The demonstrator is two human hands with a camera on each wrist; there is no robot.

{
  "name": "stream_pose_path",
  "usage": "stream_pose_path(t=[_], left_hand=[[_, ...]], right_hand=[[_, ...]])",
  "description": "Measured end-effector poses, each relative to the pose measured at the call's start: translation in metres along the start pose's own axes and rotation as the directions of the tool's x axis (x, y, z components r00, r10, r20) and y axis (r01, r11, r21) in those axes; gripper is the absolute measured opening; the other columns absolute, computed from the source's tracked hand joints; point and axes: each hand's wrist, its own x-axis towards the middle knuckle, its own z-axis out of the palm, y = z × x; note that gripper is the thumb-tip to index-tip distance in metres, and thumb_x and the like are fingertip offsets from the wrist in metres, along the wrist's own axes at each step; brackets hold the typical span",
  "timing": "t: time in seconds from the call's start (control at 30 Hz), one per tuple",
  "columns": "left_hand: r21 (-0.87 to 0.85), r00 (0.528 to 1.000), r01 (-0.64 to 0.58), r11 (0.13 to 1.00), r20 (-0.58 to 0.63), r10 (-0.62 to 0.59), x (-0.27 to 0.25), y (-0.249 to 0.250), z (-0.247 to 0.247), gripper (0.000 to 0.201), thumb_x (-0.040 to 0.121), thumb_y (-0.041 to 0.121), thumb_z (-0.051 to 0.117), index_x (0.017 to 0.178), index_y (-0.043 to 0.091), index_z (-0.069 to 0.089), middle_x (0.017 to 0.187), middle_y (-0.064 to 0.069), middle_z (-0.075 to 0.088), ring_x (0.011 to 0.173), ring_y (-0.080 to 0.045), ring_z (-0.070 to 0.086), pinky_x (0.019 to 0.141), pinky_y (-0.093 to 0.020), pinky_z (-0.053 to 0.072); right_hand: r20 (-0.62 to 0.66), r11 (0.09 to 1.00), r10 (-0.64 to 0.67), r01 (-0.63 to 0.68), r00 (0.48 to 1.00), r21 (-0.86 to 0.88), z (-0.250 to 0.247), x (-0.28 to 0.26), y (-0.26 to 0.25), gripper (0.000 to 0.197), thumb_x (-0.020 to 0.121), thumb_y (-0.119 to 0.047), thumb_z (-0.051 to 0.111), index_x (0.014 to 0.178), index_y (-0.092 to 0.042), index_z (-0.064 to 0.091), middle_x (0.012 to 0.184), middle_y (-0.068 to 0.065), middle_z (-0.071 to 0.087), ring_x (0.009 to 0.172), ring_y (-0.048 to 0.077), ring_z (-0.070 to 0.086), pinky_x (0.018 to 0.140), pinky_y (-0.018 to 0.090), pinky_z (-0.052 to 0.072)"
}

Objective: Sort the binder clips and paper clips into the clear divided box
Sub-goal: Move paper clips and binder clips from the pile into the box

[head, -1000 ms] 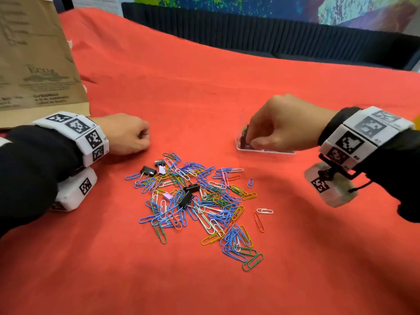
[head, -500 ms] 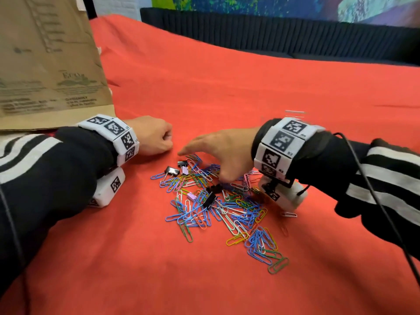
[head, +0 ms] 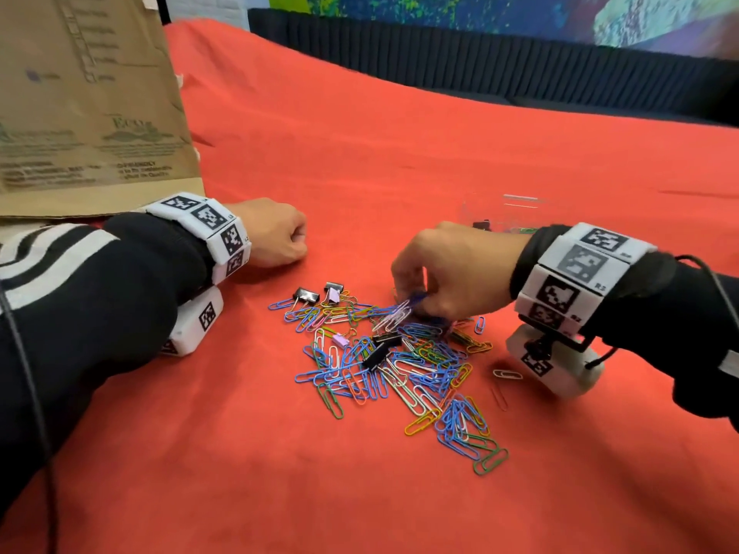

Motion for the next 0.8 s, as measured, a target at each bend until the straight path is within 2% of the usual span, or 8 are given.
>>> stream_pose_path(t=[0.07,0.17,0.3,0.4,0.53,0.67,0.73,0.8], left_hand=[[0.004,1.0,0.004,1.0,0.003,-0.004,0.0,0.0,0.0,0.018,0.09,0.028,0.05,0.073,0.02,0.049,0.069,0.007,0.05,0.077,-0.025,0.049,0.07,-0.026,0.035],[0.01,1.0,0.01,1.0,0.006,-0.01,0.001,-0.002,0.001,0.019,0.089,0.029,0.05,0.073,0.02,0.049,0.069,0.008,0.052,0.077,-0.025,0.05,0.07,-0.027,0.035],[0.024,1.0,0.01,1.0,0.006,-0.01,0.002,-0.004,0.002,0.018,0.089,0.031,0.049,0.075,0.02,0.051,0.072,0.005,0.055,0.076,-0.026,0.052,0.069,-0.028,0.036],[0.049,1.0,-0.001,0.999,-0.012,0.002,0.002,-0.004,0.003,0.018,0.09,0.031,0.049,0.077,0.019,0.051,0.073,0.003,0.056,0.076,-0.027,0.053,0.069,-0.028,0.037],[0.036,1.0,0.001,0.999,-0.002,-0.001,0.001,-0.004,0.003,0.017,0.09,0.03,0.05,0.078,0.019,0.053,0.073,0.003,0.058,0.075,-0.026,0.054,0.07,-0.029,0.039],[0.046,1.0,0.007,0.999,0.009,-0.007,-0.001,-0.001,0.0,0.017,0.091,0.03,0.05,0.078,0.019,0.052,0.073,0.004,0.057,0.075,-0.025,0.054,0.068,-0.028,0.036],[0.046,1.0,0.01,0.999,0.012,-0.011,-0.001,-0.001,0.0,0.017,0.091,0.03,0.05,0.078,0.019,0.051,0.073,0.005,0.057,0.075,-0.025,0.054,0.069,-0.028,0.036],[0.041,1.0,0.009,0.999,0.017,-0.01,0.0,-0.002,0.0,0.018,0.091,0.031,0.05,0.077,0.02,0.051,0.073,0.006,0.056,0.075,-0.025,0.054,0.069,-0.028,0.037]], right_hand=[[-0.003,1.0,0.024,-0.024,1.0,0.015,-0.004,-0.007,0.007,0.007,0.077,-0.025,0.074,0.084,-0.027,0.074,0.076,-0.011,0.071,0.068,0.004,0.063,0.062,0.019,0.047],[-0.023,0.989,0.072,-0.069,0.997,0.129,-0.015,-0.021,0.021,0.008,0.076,-0.019,0.077,0.082,-0.024,0.076,0.068,-0.009,0.073,0.062,0.002,0.067,0.06,0.013,0.048],[-0.076,0.95,0.154,-0.127,0.985,0.285,-0.03,-0.045,0.044,0.011,0.077,-0.008,0.077,0.081,-0.018,0.077,0.063,-0.003,0.073,0.057,0.01,0.071,0.057,0.017,0.052],[-0.179,0.953,0.24,-0.196,0.954,0.231,-0.047,-0.064,0.066,0.011,0.075,-0.012,0.08,0.08,-0.022,0.078,0.066,-0.005,0.074,0.061,0.011,0.072,0.06,0.022,0.054],[-0.302,0.916,0.4,-0.368,0.865,0.158,-0.069,-0.077,0.104,0.009,0.075,-0.013,0.078,0.075,-0.023,0.076,0.06,-0.006,0.073,0.056,0.004,0.071,0.069,0.022,0.055],[-0.328,0.842,0.536,-0.523,0.778,0.135,-0.069,-0.071,0.132,0.008,0.074,-0.012,0.076,0.073,-0.02,0.075,0.058,-0.003,0.072,0.052,0.004,0.07,0.078,0.026,0.058],[-0.306,0.833,0.549,-0.541,0.778,0.118,-0.064,-0.065,0.137,0.008,0.074,-0.011,0.076,0.073,-0.019,0.075,0.058,-0.003,0.072,0.052,0.006,0.07,0.074,0.025,0.058],[-0.279,0.836,0.546,-0.533,0.79,0.128,-0.058,-0.059,0.135,0.009,0.074,-0.01,0.076,0.074,-0.019,0.075,0.057,-0.004,0.072,0.055,0.007,0.071,0.063,0.02,0.052]])
